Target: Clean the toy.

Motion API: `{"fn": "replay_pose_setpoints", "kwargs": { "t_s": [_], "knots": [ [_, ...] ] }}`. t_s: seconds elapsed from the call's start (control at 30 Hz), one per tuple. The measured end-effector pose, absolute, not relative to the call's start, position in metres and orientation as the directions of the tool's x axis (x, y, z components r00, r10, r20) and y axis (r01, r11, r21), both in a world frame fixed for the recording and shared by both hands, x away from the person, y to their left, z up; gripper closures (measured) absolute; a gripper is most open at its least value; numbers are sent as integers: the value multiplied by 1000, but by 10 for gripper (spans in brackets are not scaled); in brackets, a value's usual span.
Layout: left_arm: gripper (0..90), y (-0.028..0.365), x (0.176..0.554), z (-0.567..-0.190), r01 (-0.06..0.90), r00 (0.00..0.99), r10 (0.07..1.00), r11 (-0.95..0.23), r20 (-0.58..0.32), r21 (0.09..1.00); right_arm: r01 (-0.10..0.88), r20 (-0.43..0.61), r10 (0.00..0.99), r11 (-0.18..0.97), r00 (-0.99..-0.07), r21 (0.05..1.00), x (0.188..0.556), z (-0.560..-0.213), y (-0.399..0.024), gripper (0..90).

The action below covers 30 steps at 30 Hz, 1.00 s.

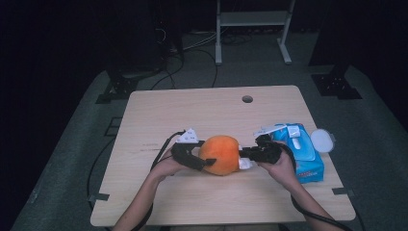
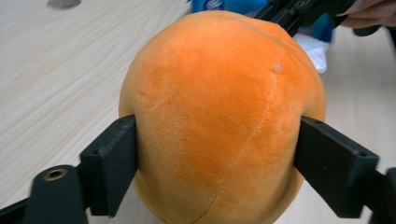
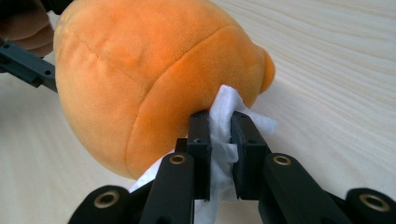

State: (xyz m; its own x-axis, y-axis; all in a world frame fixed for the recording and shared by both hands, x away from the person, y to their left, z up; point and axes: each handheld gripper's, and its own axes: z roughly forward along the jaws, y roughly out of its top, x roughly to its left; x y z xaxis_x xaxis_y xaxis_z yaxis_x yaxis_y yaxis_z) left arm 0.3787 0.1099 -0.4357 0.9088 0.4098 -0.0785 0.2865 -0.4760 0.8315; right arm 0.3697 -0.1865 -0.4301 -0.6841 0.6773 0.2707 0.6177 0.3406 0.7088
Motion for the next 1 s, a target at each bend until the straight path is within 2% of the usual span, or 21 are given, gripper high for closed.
{"fn": "replay_pose_setpoints", "kwargs": {
  "t_s": [0.27,0.67,1.0],
  "knots": [
    [108,114,380,-440,287,909,405,-437,-98,852,645,306,699,287,-646,708,375,-439,-203,785],
    [100,128,374,-433,289,902,420,-410,-102,865,637,250,724,324,-643,699,342,-439,-231,773],
    [91,139,367,-433,294,897,432,-417,-98,860,639,239,720,352,-652,684,317,-441,-252,618]
  ]
}}
